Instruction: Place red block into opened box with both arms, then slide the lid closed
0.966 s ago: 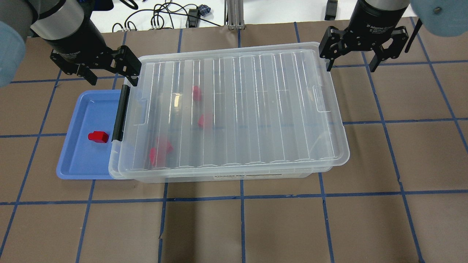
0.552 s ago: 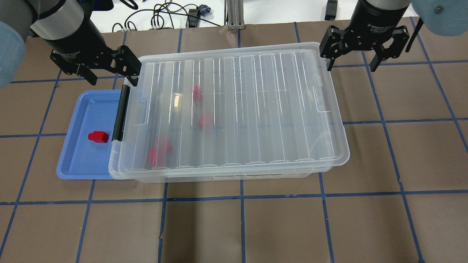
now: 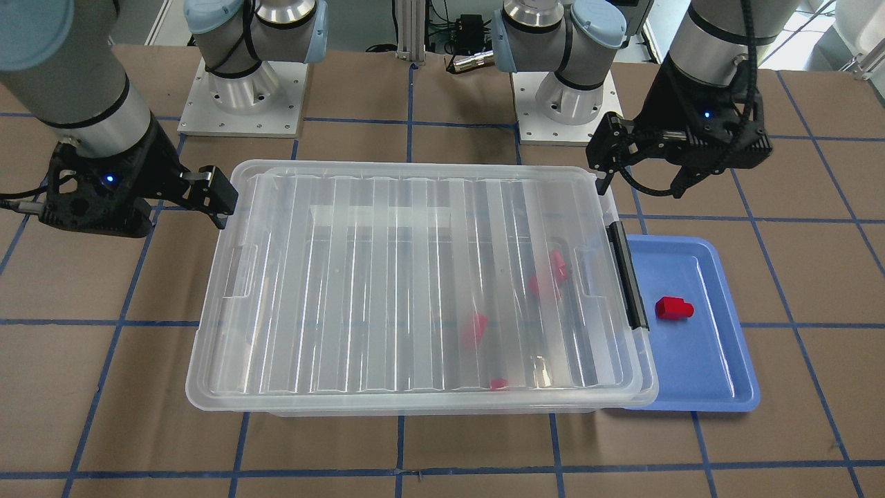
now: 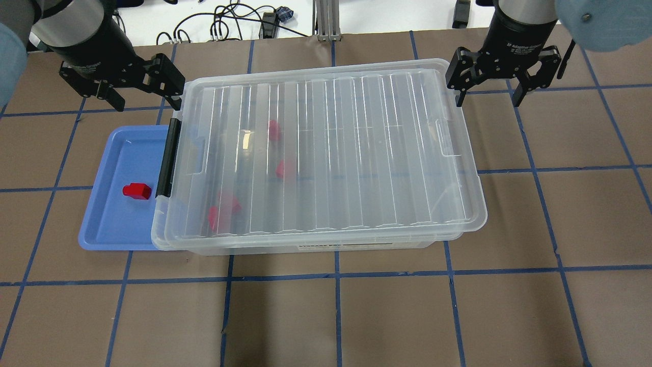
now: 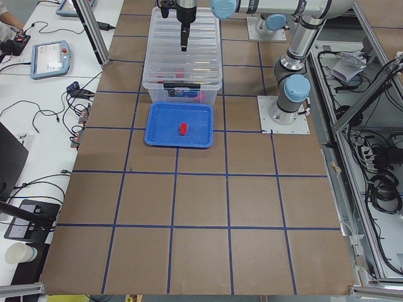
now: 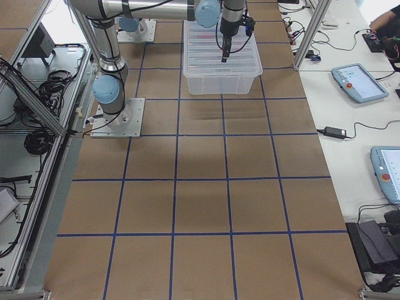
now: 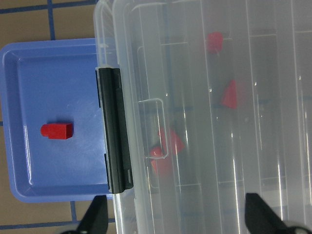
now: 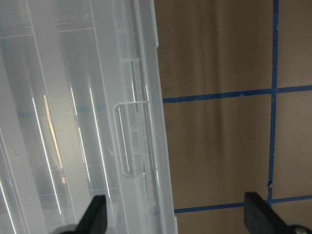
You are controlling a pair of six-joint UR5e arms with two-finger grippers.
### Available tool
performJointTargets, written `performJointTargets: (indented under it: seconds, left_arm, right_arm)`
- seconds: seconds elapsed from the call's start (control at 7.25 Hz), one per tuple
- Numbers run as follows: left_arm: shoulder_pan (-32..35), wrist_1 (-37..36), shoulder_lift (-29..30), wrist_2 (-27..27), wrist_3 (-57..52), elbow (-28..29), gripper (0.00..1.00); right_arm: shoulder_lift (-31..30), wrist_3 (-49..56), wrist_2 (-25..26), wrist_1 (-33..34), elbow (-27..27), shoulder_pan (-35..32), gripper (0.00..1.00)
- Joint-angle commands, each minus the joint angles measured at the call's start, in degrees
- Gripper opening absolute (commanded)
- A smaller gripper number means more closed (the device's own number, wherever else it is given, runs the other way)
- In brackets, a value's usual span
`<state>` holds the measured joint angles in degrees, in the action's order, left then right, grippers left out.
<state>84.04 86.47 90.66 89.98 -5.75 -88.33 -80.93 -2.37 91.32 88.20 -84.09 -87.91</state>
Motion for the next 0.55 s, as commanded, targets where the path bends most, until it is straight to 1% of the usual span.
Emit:
performJointTargets:
  seconds: [0.0,0.14,0.28,0.41]
  left_arm:
    - [-10.59,-1.83,3.46,-0.5,0.56,-1.93,1.0]
    - [-15.26,-3.05,5.65,-4.6,0.04,-3.33,1.0]
    - [-19.13,-4.02,7.93,-6.55,-0.05,-4.56,1.0]
    - [-20.3,-8.56,10.22,-6.49,-0.14,-6.83,1.0]
  right_arm:
    - [1.82,1.4,-0.52,2.76,-1.33,0.99,1.0]
    - [4.35,2.8,-0.27,7.73,-1.86,1.16,1.0]
    - [5.24,3.51,-0.26,8.39,-2.13,1.34,1.0]
    - [5.95,4.91,0.0,9.0,-2.48,1.34,1.0]
